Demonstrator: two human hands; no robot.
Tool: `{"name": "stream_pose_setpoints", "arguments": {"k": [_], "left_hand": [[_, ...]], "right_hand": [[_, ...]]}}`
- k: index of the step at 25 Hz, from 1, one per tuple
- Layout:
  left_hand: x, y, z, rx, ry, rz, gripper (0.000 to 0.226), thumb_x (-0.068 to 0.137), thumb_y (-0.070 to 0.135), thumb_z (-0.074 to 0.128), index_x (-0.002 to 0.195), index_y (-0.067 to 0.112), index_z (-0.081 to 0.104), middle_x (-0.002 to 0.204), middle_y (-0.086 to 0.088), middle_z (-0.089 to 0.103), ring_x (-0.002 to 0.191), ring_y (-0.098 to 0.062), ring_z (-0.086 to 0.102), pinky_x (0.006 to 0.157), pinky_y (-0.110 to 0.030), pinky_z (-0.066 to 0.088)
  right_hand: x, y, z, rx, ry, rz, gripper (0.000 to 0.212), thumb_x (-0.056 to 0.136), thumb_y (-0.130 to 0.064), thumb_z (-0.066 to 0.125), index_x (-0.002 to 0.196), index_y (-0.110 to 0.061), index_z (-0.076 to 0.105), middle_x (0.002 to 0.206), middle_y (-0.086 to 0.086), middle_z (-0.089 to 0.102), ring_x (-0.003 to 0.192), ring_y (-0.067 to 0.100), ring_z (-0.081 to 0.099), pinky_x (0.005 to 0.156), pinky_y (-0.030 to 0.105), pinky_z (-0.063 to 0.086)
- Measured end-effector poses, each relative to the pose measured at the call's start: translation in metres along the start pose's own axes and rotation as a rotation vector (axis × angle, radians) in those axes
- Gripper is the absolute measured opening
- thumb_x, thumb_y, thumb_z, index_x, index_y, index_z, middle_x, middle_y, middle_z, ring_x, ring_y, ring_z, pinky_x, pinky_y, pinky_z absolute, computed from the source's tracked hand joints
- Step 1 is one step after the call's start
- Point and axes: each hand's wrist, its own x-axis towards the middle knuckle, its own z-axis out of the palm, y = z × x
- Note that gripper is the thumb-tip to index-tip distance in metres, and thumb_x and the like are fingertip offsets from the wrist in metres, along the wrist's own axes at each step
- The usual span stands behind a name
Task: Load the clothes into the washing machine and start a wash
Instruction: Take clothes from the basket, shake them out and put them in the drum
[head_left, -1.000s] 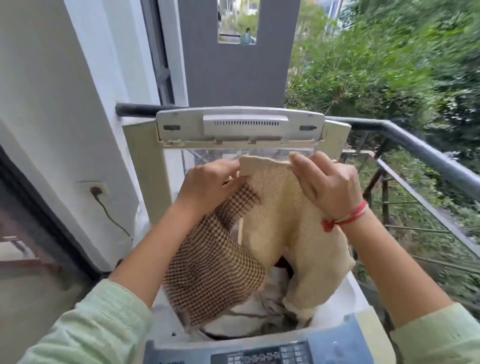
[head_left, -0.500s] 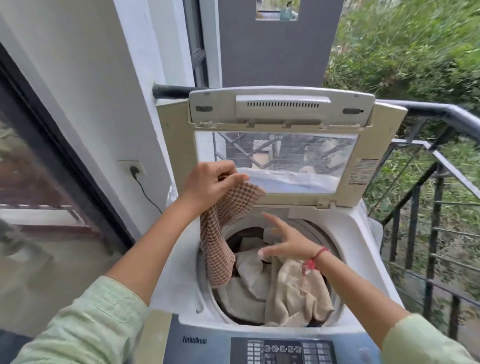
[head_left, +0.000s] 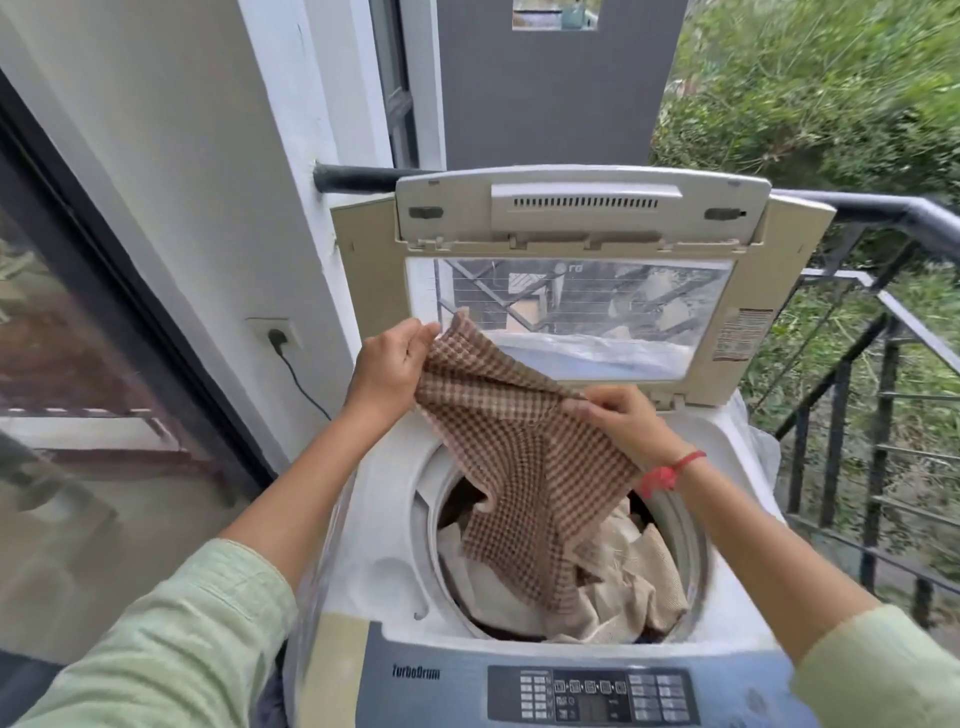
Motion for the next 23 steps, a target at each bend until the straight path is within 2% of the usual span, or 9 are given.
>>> {"name": "stream_pose_setpoints", "arguments": {"k": [5, 8, 9, 11, 14, 17, 20, 21, 23], "left_hand": [[0.016, 0.026, 0.034, -0.270, 0.008, -0.072, 0.042, 0.098, 0.039, 0.041, 0.065, 0.014, 0.044, 0.057, 0.003, 0.039, 0.055, -0.011, 0.036, 0.054, -0.031, 0.027], [0.016, 0.049, 0.031, -0.434, -0.008, -0.016, 0.036, 0.099, 0.034, 0.042, 0.066, 0.020, 0.047, 0.058, 0.005, 0.042, 0.056, -0.004, 0.039, 0.055, -0.023, 0.031], [0.012, 0.051, 0.028, -0.528, -0.050, -0.011, 0.035, 0.099, 0.032, 0.042, 0.066, 0.022, 0.050, 0.058, 0.008, 0.047, 0.056, -0.002, 0.042, 0.055, -0.019, 0.034], [-0.005, 0.043, 0.028, -0.578, -0.338, -0.040, 0.036, 0.098, 0.031, 0.042, 0.067, 0.021, 0.057, 0.056, 0.013, 0.057, 0.056, 0.004, 0.052, 0.059, -0.011, 0.038], [-0.049, 0.015, 0.058, -0.019, -1.065, -0.024, 0.035, 0.092, 0.042, 0.051, 0.067, 0.021, 0.063, 0.066, 0.009, 0.059, 0.061, -0.002, 0.052, 0.063, -0.024, 0.038], [-0.094, -0.005, 0.105, 0.478, -1.493, -0.017, 0.031, 0.090, 0.034, 0.057, 0.100, 0.008, 0.068, 0.101, -0.010, 0.067, 0.079, -0.015, 0.052, 0.072, -0.033, 0.042], [-0.100, -0.013, 0.137, 0.550, -1.459, -0.056, 0.036, 0.082, 0.029, 0.067, 0.113, 0.011, 0.065, 0.117, -0.007, 0.065, 0.099, -0.023, 0.060, 0.080, -0.031, 0.047], [-0.099, -0.020, 0.150, 0.528, -1.400, -0.076, 0.039, 0.080, 0.030, 0.069, 0.114, 0.010, 0.063, 0.118, -0.009, 0.063, 0.104, -0.025, 0.060, 0.082, -0.031, 0.047], [-0.104, -0.031, 0.180, 0.473, -1.329, -0.151, 0.063, 0.076, 0.033, 0.075, 0.128, 0.009, 0.049, 0.132, -0.013, 0.053, 0.118, -0.028, 0.052, 0.092, -0.033, 0.045]], "right_hand": [[-0.001, -0.038, -0.061, -0.080, 0.099, -0.011, 0.020, 0.097, -0.021, 0.045, 0.105, -0.020, 0.064, 0.090, -0.006, 0.067, 0.082, 0.007, 0.065, 0.071, 0.018, 0.048], [-0.024, -0.054, -0.078, -0.309, 0.354, -0.285, 0.022, 0.094, -0.019, 0.052, 0.112, -0.016, 0.064, 0.094, -0.004, 0.067, 0.087, 0.009, 0.062, 0.077, 0.021, 0.050], [-0.035, -0.057, -0.079, -0.400, 0.324, -0.338, 0.023, 0.093, -0.021, 0.053, 0.111, -0.016, 0.066, 0.092, -0.005, 0.068, 0.084, 0.006, 0.062, 0.076, 0.019, 0.051], [-0.058, -0.052, -0.073, -0.513, -0.054, -0.161, 0.019, 0.092, -0.024, 0.054, 0.101, -0.019, 0.069, 0.087, -0.011, 0.069, 0.077, -0.003, 0.064, 0.073, 0.015, 0.053], [-0.072, 0.001, -0.041, -0.843, -0.762, 0.260, 0.021, 0.092, -0.027, 0.053, 0.085, -0.013, 0.067, 0.071, -0.010, 0.060, 0.063, 0.008, 0.056, 0.070, 0.030, 0.052], [-0.059, 0.049, 0.002, -1.062, -0.986, 0.458, 0.028, 0.095, -0.030, 0.047, 0.094, -0.008, 0.065, 0.068, -0.004, 0.054, 0.057, 0.019, 0.053, 0.051, 0.025, 0.047], [-0.031, 0.076, 0.027, -1.259, -0.553, -0.091, 0.033, 0.089, -0.017, 0.045, 0.117, -0.010, 0.062, 0.097, 0.006, 0.065, 0.088, 0.024, 0.063, 0.071, 0.027, 0.053], [-0.025, 0.092, 0.034, -1.284, -0.456, -0.075, 0.047, 0.085, -0.020, 0.054, 0.132, -0.013, 0.050, 0.126, 0.011, 0.055, 0.112, 0.029, 0.056, 0.089, 0.038, 0.050], [-0.027, 0.128, 0.050, -1.311, -0.599, 0.251, 0.095, 0.078, -0.020, 0.069, 0.150, -0.026, 0.008, 0.157, 0.009, 0.006, 0.139, 0.043, 0.018, 0.101, 0.062, 0.031]]}}
